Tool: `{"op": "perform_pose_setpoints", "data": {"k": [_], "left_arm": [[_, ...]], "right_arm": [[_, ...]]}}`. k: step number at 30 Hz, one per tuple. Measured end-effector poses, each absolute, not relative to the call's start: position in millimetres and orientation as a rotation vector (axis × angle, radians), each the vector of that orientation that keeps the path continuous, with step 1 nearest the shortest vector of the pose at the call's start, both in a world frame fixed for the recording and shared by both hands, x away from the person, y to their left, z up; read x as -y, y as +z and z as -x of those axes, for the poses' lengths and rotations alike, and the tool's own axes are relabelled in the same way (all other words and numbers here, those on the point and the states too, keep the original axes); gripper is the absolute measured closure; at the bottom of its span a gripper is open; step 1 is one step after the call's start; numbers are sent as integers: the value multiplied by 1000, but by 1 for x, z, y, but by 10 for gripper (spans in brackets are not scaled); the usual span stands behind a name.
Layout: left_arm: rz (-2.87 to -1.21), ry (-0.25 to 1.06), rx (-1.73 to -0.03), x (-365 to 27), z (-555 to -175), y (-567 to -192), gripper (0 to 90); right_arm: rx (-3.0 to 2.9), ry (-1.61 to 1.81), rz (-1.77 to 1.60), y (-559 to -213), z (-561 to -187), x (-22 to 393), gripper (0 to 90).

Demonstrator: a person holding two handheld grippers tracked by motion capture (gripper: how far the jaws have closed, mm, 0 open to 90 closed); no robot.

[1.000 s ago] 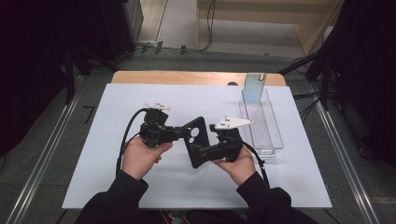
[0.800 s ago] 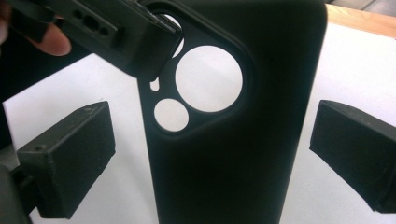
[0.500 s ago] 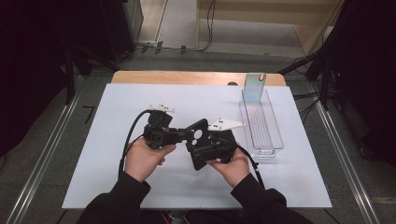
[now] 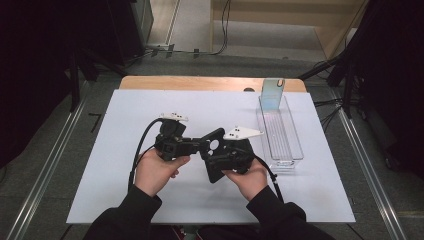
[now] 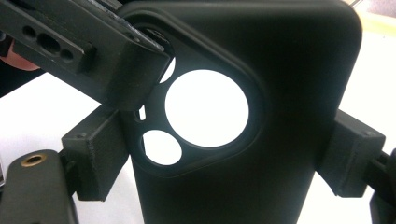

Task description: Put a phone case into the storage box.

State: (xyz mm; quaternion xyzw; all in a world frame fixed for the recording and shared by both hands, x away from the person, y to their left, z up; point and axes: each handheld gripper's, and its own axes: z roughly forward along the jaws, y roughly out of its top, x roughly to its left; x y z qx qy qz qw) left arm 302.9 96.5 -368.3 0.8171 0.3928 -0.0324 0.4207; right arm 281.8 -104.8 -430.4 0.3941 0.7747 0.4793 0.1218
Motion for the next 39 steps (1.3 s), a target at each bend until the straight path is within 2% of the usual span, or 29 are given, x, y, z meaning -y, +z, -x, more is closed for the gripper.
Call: {"op": "perform_pose_setpoints", "data": {"k": [8, 15, 26, 34, 39], "left_arm": [[-2013, -104, -966, -101, -300, -357, 513], [-1971, -130, -902, -113, -299, -352, 365], [-2089, -110, -771, -126, -297, -370, 322], [-2108, -137, -759, -132, -297, -399, 321], [-2152, -90, -709, -136, -294, -412, 321]], "right_arm": [[-2267, 1395, -1165, -430, -285, 110, 133], [-2269, 1410, -1181, -426, -290, 123, 133], [-2312, 1445, -1161, -419, -297, 140, 133], [-2338, 1476, -1131, -413, -299, 150, 133], [-2346, 1487, -1111, -410, -299, 155, 133]]}}
